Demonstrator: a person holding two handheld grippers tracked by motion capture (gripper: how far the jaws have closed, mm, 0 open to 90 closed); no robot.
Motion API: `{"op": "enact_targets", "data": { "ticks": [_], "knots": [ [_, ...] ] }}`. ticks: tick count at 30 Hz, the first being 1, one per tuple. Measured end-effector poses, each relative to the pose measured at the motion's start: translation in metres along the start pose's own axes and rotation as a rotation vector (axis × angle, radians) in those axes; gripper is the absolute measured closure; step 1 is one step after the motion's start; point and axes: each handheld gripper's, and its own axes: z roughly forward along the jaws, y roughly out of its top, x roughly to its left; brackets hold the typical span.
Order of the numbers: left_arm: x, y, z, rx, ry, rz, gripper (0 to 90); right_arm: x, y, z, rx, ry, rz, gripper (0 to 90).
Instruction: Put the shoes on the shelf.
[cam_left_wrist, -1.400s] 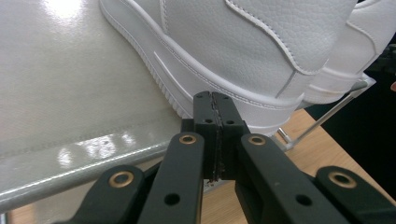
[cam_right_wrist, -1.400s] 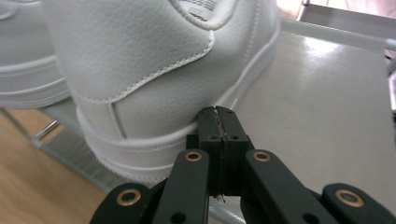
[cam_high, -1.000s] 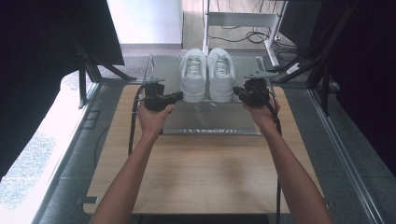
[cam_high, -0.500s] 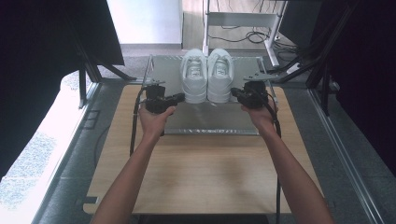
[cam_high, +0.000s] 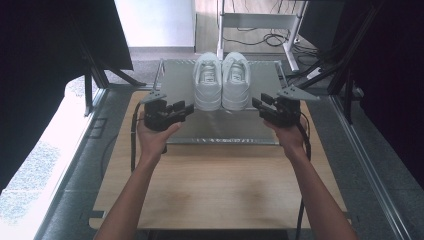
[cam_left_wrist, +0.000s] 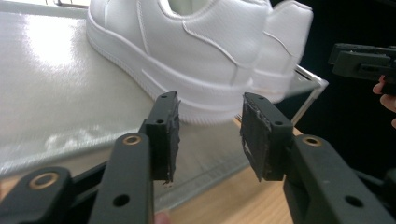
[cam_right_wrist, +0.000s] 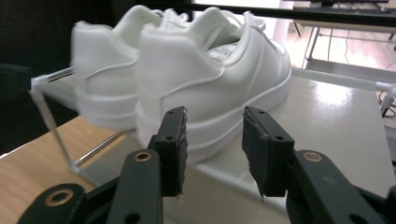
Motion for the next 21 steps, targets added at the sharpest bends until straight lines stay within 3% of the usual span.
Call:
{"op": "enact_targets", "data": {
  "ticks": [4,8,11,16,20,21],
  "knots": [
    [-0.004,-0.014,-0.015,-0.005,-0.017,0.033,51.9,0.003,-0.02,-0.015,-0.014,0.051,0.006,56.9],
    [-0.004,-0.031,-0.027,-0.004,-0.046,0.028,47.6,0.002,-0.043,-0.03,-0.02,0.091,0.044,55.6],
    [-0.003,-0.05,-0.035,0.015,-0.069,0.017,46.1,0.001,-0.057,-0.041,-0.031,0.091,0.064,55.8],
    [0.003,-0.08,-0.044,0.044,-0.039,0.01,44.1,-0.001,-0.084,-0.057,-0.027,0.089,0.097,54.3],
    [0.006,-0.104,-0.049,0.084,0.002,0.023,43.3,-0.003,-0.109,-0.063,0.017,0.093,0.126,52.5],
    [0.007,-0.109,-0.05,0.088,-0.004,0.012,43.2,-0.004,-0.116,-0.064,0.034,0.095,0.135,51.9]
  ]
}}
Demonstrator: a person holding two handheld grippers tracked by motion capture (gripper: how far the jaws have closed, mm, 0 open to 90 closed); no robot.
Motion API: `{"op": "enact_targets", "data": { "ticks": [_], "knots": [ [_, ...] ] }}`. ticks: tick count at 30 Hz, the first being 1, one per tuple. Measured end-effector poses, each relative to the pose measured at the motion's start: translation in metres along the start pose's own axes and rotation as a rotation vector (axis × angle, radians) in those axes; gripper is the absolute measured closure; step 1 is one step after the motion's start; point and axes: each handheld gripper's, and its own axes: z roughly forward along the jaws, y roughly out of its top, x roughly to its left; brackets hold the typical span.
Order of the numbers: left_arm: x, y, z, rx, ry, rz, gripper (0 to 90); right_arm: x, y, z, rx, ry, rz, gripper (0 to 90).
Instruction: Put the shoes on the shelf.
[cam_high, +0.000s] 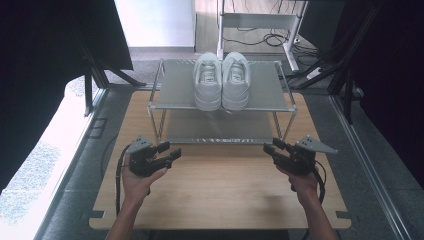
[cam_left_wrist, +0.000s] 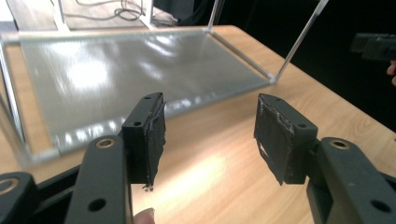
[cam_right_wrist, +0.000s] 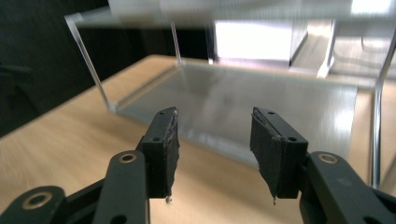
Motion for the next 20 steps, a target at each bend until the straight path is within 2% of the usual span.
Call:
{"op": "enact_targets", "data": {
  "ticks": [2,3,5,6,8,10,15,18,20],
  "knots": [
    [0.002,-0.012,0.001,0.021,-0.006,-0.021,42.7,-0.003,-0.014,0.0,0.038,-0.004,0.023,51.1],
    [0.003,-0.016,0.002,0.043,0.009,-0.014,42.4,-0.005,-0.023,0.0,0.057,-0.003,0.032,50.7],
    [0.005,-0.022,0.001,0.05,0.017,-0.018,42.0,-0.007,-0.035,0.0,0.07,-0.005,0.041,50.5],
    [0.006,-0.026,0.001,0.05,0.009,-0.029,42.1,-0.007,-0.038,0.0,0.08,-0.007,0.039,49.9],
    [0.008,-0.032,0.003,0.064,0.007,-0.03,42.2,-0.007,-0.043,-0.001,0.102,-0.031,-0.003,49.2],
    [0.01,-0.033,0.007,0.071,0.008,-0.031,42.2,-0.008,-0.047,-0.002,0.099,-0.042,-0.019,49.0],
    [0.009,-0.032,0.011,0.065,0.005,-0.023,41.8,-0.016,-0.048,-0.001,0.07,-0.056,-0.001,47.8],
    [0.011,-0.032,0.012,0.067,-0.014,-0.038,41.7,-0.017,-0.049,-0.003,0.062,-0.053,-0.018,46.2],
    [0.012,-0.033,0.013,0.071,-0.007,-0.037,41.8,-0.017,-0.051,-0.003,0.074,-0.059,-0.037,45.2]
  ]
}}
